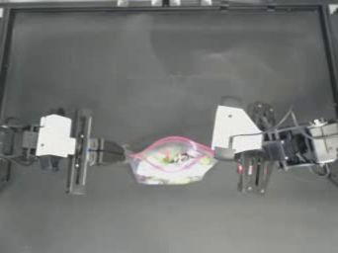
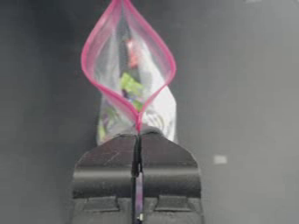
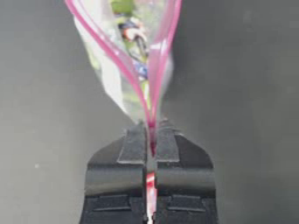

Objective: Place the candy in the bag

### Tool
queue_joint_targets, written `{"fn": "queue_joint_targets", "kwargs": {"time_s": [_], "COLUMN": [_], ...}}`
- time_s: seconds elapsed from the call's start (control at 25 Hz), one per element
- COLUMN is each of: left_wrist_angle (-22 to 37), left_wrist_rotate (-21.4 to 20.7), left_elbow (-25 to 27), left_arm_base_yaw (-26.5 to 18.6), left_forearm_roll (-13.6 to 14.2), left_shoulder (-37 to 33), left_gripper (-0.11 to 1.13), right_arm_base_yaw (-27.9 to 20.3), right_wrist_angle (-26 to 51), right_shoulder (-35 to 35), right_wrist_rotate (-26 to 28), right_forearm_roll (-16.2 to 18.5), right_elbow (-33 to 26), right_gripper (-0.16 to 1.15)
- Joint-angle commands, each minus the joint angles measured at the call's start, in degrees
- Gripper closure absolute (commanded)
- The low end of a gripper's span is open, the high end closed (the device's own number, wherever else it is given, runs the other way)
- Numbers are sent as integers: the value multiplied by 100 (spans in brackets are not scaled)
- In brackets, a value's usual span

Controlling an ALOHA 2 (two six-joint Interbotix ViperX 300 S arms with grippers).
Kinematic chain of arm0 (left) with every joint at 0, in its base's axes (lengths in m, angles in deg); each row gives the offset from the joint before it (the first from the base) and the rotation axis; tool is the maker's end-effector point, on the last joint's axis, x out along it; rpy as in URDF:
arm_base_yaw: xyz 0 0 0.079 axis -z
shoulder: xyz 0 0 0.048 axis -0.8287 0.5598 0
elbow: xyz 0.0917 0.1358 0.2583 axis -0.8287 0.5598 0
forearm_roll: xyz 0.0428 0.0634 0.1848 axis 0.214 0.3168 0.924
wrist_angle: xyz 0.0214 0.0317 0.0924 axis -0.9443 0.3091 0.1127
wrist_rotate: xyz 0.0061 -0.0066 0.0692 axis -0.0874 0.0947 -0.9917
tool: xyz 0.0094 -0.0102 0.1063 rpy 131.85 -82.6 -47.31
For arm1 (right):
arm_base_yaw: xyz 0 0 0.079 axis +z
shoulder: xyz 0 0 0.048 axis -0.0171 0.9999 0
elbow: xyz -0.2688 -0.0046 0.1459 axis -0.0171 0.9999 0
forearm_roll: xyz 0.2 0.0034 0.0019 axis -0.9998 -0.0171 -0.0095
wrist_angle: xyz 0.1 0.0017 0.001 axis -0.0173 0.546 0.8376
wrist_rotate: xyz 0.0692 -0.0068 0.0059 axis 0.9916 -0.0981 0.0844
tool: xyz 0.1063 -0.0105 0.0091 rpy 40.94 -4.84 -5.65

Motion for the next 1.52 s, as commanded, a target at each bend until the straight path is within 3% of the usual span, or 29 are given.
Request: {"fn": "queue_joint_targets", "kwargs": {"time_s": [0.04, 0.88, 1.52], "left_wrist_angle": [0, 158, -53], "left_wrist_rotate": [-62, -229, -220], "left_elbow": [-141, -123, -149], "left_arm_base_yaw": [-105, -650, -659], "left_forearm_roll": [9, 35, 26], "left_shoulder": [-255, -44, 563], "left_gripper": [95, 95, 95], "right_arm_base_yaw": [-123, -712, -791], "right_wrist_angle": [0, -26, -624], "right_shoulder": [-141, -88, 18], "right_wrist_rotate": [-141, -896, -896], "right_forearm_roll": [9, -176, -264], "right_elbow": [-220, -185, 220], "right_gripper": [94, 94, 94]}}
